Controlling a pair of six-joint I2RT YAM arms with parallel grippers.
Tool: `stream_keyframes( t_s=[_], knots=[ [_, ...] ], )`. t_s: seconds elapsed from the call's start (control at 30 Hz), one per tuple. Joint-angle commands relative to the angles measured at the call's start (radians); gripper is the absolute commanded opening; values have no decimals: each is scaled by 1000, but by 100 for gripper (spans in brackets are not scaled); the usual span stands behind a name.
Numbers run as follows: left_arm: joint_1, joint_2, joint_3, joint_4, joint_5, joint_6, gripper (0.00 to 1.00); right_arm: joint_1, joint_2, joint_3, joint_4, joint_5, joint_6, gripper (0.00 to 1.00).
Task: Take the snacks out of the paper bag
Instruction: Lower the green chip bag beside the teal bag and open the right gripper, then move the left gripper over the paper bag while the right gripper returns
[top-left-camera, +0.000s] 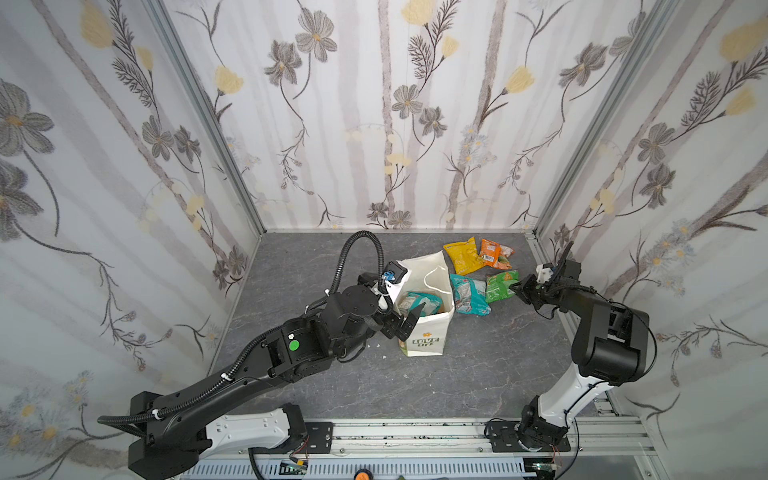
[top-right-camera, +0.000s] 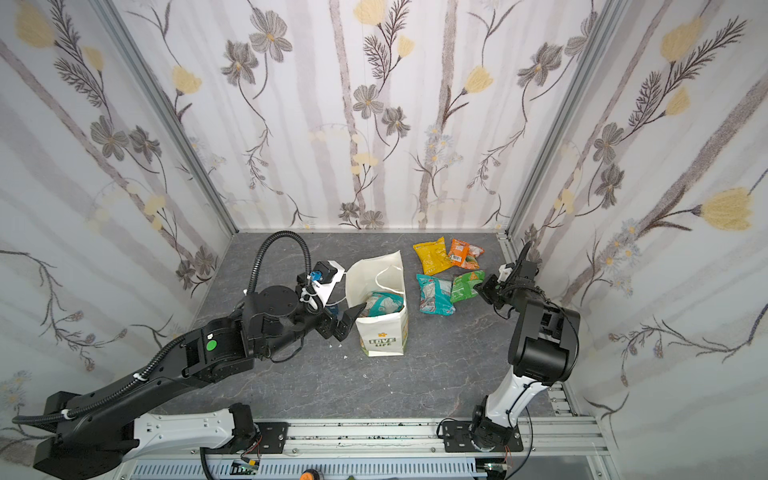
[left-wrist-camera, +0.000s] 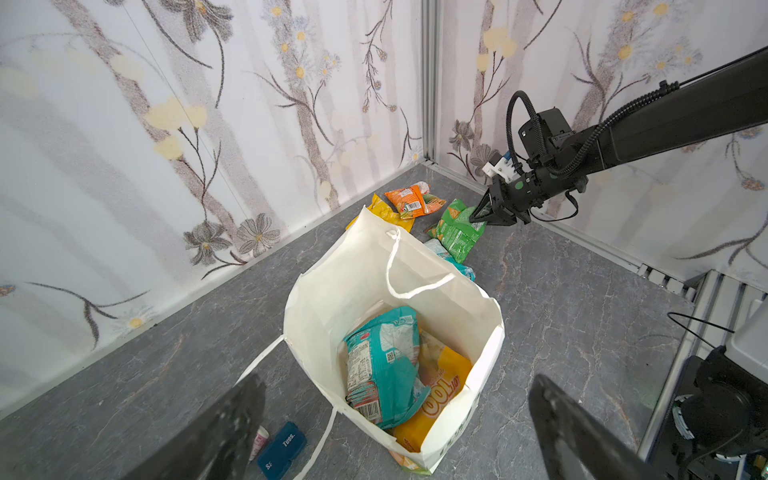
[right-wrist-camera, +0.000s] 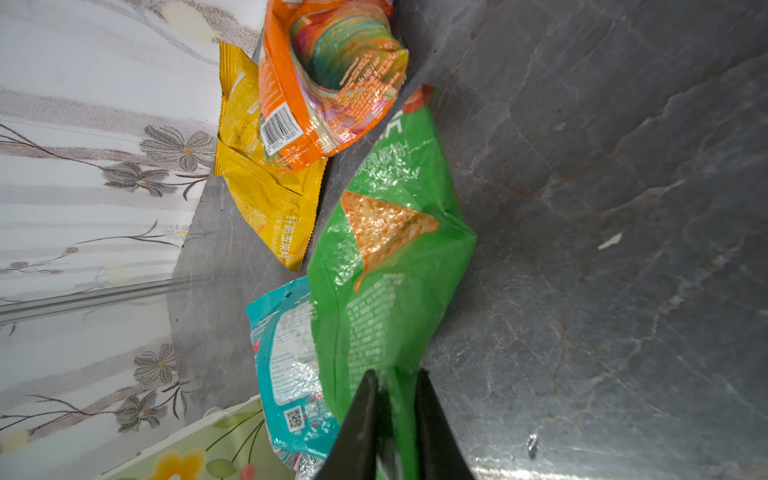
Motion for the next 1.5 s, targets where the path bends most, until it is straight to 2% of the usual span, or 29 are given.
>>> stream_keyframes(
  t_s=[0.0,0.07,0.17,0.27,0.37,0.57,0.77,0.97,1.03,1.13,1.27,1.47],
  knots=[
    [1,-1,10,17,-16,2,100,1,8,-1,-13,71,-13,22],
    [1,-5,7,17,-20,0,100,0,10,1,-26,92,-13,27],
    [1,-9,3,16,-24,0,100,0,7,-6,-37,126,-10,45],
    [1,-8,6,14,-32,-7,100,0,-8,-24,-37,159,-10,54],
    [3,-5,9,5,-51,-15,100,1,-45,-47,-35,205,-11,67],
    [15,4,24,-23,-91,-45,100,-2,-162,-66,-63,297,-17,82],
    [73,30,58,-68,-88,-105,100,0,-393,-91,-83,303,1,87],
    [155,93,121,-110,-27,-174,100,45,-600,-13,-159,197,2,88],
    [183,125,147,-126,-6,-201,96,81,-651,28,-190,166,-9,92],
    [227,177,190,-152,27,-238,92,151,-703,104,-244,105,-26,99],
    [276,245,241,-168,92,-275,88,269,-741,185,-282,-12,-32,99],
    [321,344,305,-206,185,-311,82,502,-744,307,-395,-21,-85,99]
  ],
)
